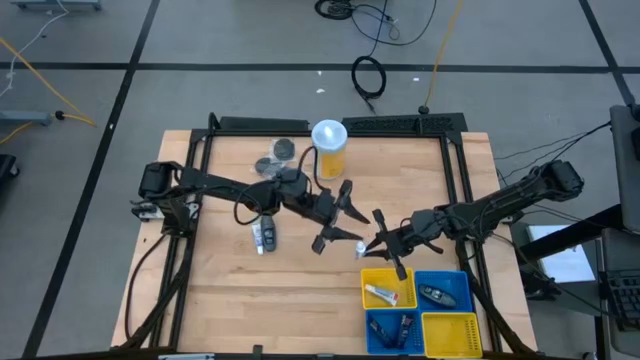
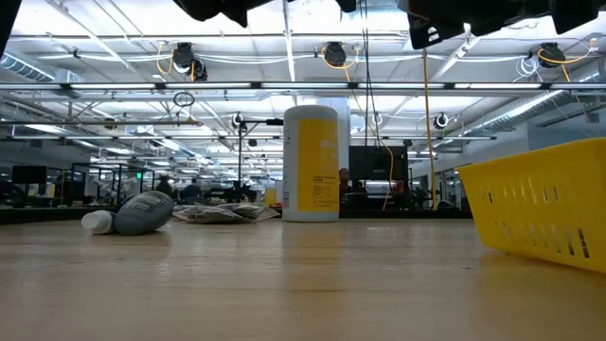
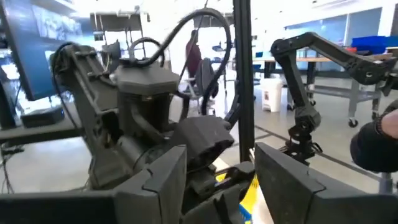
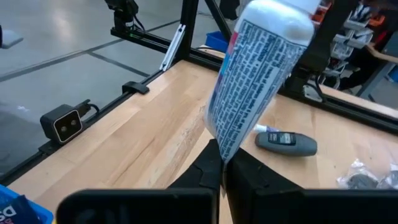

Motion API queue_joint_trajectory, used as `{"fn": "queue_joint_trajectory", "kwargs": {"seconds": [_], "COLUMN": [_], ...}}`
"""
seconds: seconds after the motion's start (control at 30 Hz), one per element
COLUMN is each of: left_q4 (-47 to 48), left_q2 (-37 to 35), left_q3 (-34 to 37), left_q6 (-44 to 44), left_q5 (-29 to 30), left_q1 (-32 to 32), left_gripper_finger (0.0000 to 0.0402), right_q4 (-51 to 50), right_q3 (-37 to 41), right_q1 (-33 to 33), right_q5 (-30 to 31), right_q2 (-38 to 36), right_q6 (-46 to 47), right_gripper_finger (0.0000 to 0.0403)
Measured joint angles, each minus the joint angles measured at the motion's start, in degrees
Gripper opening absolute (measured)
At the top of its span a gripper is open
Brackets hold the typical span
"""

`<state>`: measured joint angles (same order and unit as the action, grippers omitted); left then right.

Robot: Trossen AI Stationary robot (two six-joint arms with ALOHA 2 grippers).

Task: Pick & Place Travel size toiletries
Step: Put the toothpaste into the top yellow basket

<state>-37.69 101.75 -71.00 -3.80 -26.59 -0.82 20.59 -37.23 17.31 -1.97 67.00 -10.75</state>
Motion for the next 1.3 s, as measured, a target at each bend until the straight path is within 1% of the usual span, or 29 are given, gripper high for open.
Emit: {"fn": "queue_joint_trajectory", "kwargs": {"seconds": [0.13, 0.3, 0.4, 0.7, 0.8, 0.87, 0.97, 1.03, 1.17, 1.3], "left_q4": [5.49, 17.02, 24.63, 40.45, 44.95, 47.62, 50.90, 51.76, 53.16, 53.65], "left_q2": [-2.15, -5.49, -6.75, -7.90, -7.84, -7.86, -7.84, -7.84, -7.84, -7.84], "left_q3": [0.00, -0.04, -0.02, -0.04, -0.02, -0.03, -0.02, -0.02, -0.02, -0.02], "left_q6": [1.47, 2.98, 4.51, 9.99, 12.57, 14.00, 15.36, 16.74, 18.78, 19.00], "left_q5": [-0.07, 0.25, 1.79, 10.61, 12.87, 14.50, 16.28, 16.65, 16.70, 16.79], "left_q1": [0.59, 0.81, 0.81, 0.81, 0.81, 0.74, 0.69, 0.70, 0.63, 0.16], "left_gripper_finger": [0.0199, 0.0199, 0.0200, 0.0200, 0.0200, 0.0200, 0.0200, 0.0200, 0.0200, 0.0200], "right_q4": [-1.61, -7.47, -10.11, -26.64, -30.34, -31.71, -32.29, -33.40, -33.32, -33.23], "right_q3": [0.00, 0.01, -0.11, -4.46, -5.75, -6.09, -6.16, -6.19, -6.19, -6.19], "right_q1": [0.20, 0.88, 1.56, 3.91, 4.57, 5.16, 5.94, 6.50, 7.59, 8.87], "right_q5": [0.05, 0.17, 0.17, 0.15, -1.78, -3.70, -4.35, -4.72, -7.33, -7.66], "right_q2": [-0.18, -1.95, -3.43, -4.50, -4.57, -4.52, -3.99, -3.45, -0.83, 2.24], "right_q6": [2.26, 6.76, 10.69, 19.71, 22.54, 24.39, 27.45, 29.93, 33.68, 35.41], "right_gripper_finger": [0.0001, 0.0000, 0.0000, 0.0000, 0.0000, 0.0000, 0.0000, 0.0000, 0.0000, 0.0000]}}
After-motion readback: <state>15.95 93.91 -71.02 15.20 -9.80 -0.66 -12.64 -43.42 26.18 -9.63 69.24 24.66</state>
